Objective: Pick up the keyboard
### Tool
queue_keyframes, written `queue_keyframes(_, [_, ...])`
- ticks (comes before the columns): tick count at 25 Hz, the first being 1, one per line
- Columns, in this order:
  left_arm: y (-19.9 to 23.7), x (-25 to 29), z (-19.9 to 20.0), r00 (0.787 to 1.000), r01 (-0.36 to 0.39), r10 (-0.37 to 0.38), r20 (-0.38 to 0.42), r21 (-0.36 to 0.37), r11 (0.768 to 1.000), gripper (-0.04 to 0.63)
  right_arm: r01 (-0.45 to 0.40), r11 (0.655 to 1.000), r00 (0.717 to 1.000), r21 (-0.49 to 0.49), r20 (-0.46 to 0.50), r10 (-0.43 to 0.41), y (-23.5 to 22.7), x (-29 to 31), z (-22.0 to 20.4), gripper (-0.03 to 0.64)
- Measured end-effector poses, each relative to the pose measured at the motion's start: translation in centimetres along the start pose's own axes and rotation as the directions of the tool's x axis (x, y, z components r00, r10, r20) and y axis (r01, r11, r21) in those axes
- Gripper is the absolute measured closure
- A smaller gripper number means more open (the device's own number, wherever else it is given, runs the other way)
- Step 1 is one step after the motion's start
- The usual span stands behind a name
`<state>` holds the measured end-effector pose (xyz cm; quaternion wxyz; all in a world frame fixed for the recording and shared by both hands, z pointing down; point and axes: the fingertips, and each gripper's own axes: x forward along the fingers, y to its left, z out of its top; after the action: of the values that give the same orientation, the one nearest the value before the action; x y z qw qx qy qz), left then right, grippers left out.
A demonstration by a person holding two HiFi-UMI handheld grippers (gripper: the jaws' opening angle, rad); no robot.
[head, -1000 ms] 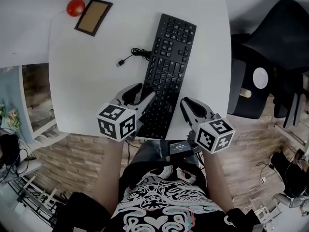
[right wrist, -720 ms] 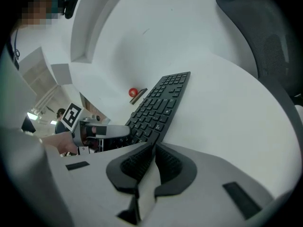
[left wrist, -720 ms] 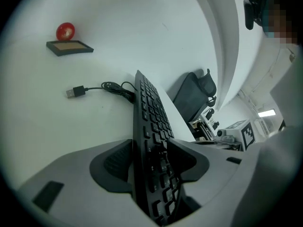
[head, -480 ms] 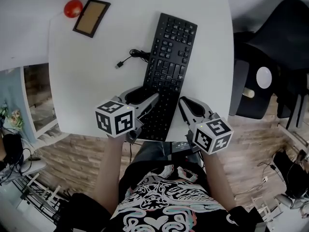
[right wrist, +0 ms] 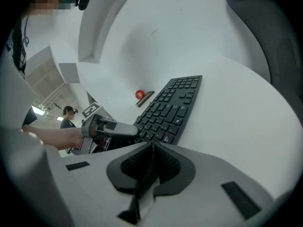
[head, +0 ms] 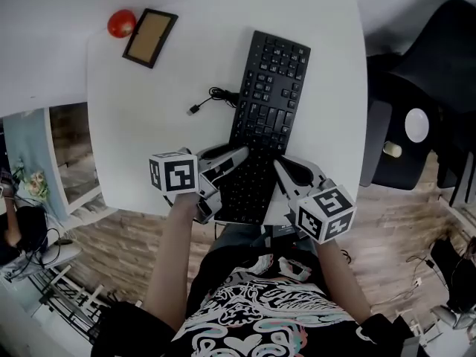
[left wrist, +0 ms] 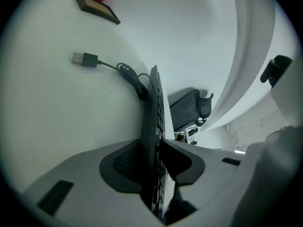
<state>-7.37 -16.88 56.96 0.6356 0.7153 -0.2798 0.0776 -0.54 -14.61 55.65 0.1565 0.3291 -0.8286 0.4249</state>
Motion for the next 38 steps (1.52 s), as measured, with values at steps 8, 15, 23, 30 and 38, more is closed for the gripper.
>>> queue_keyframes(8, [-1.7, 0.0, 0.1, 0.971, 0.238, -0.235, 0.039, -0.145, 0.960, 0.499, -0.034, 0.999, 0.999, 0.040, 0.041, 0.032, 0.7, 0.4, 0.9, 0.584])
queue_keyframes(15, [-3.2, -0.5, -0.3, 0.941, 0.337, -0.330, 0.068, -0.134, 0.932, 0.500, 0.031, 0.991, 0.991, 0.128, 0.128, -0.048, -1.2, -0.9, 2.1, 0.584])
queue_keyframes(23, [-3.6, -0.8, -0.4, 0.914, 0.404, -0.397, 0.080, -0.119, 0.907, 0.499, -0.025, 0.956, 0.989, 0.293, 0.148, -0.020, -2.1, -1.3, 1.4, 0.469])
queue_keyframes(30, [-4.0, -1.2, -0.1, 0.893, 0.444, -0.439, 0.098, -0.035, 0.896, 0.499, -0.248, 0.848, 0.956, 0.468, 0.260, 0.136, -0.8, 0.0, 1.0, 0.423])
queue_keyframes(38, [-3.9, -0.9, -0.4, 0.878, 0.465, -0.458, 0.136, -0.019, 0.885, 0.499, -0.336, 0.818, 0.934, 0.468, 0.279, 0.224, 0.0, 0.2, 0.8, 0.426])
